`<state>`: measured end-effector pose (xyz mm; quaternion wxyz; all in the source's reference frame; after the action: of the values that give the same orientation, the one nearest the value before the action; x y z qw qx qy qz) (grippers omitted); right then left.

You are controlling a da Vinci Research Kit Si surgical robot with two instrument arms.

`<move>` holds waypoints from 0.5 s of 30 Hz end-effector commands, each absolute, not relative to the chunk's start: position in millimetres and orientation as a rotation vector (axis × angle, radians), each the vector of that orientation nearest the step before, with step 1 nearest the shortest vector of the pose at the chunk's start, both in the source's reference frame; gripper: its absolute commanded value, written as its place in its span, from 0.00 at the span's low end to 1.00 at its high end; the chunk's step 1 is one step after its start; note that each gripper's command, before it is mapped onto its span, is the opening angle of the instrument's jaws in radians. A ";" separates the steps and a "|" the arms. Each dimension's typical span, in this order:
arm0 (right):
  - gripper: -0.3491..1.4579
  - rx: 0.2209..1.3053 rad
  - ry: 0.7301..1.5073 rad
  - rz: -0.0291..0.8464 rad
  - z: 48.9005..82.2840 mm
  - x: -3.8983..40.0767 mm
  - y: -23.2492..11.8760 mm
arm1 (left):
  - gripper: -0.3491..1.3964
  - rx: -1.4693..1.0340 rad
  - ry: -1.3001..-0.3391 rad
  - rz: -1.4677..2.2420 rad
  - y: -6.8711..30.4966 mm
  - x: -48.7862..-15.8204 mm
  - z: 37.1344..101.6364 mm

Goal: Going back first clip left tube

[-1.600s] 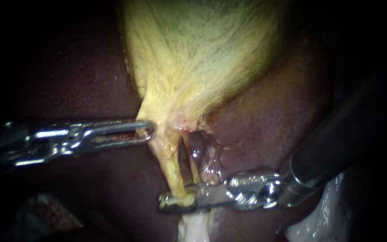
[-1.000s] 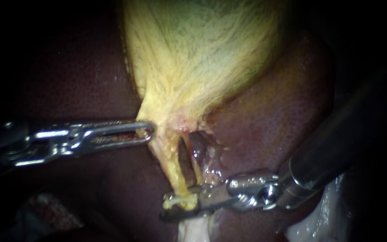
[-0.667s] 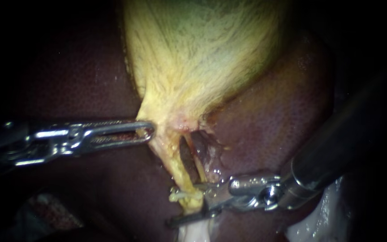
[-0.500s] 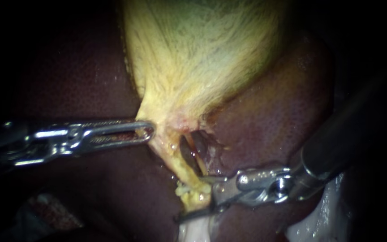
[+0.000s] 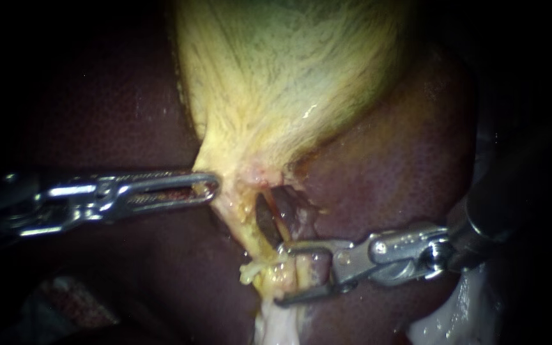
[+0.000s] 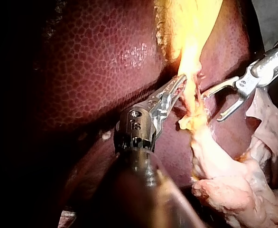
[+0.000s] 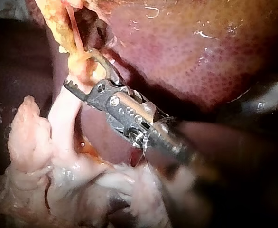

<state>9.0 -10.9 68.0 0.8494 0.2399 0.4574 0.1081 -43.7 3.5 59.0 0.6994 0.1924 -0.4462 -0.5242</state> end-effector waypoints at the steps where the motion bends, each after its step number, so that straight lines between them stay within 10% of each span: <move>1: 0.52 0.497 0.964 0.228 67.6 8.5 -10.5 | 0.00 0.429 -0.994 -1.168 3.5 -43.7 59.1; 15: 0.52 0.366 1.026 0.174 61.4 2.3 -4.7 | 0.00 0.428 -0.995 -1.166 3.6 -43.6 59.6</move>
<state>2.2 -4.3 60.8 0.8518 0.1661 0.4908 0.0770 -43.6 3.6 59.7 0.6997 0.1920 -0.4465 -0.5236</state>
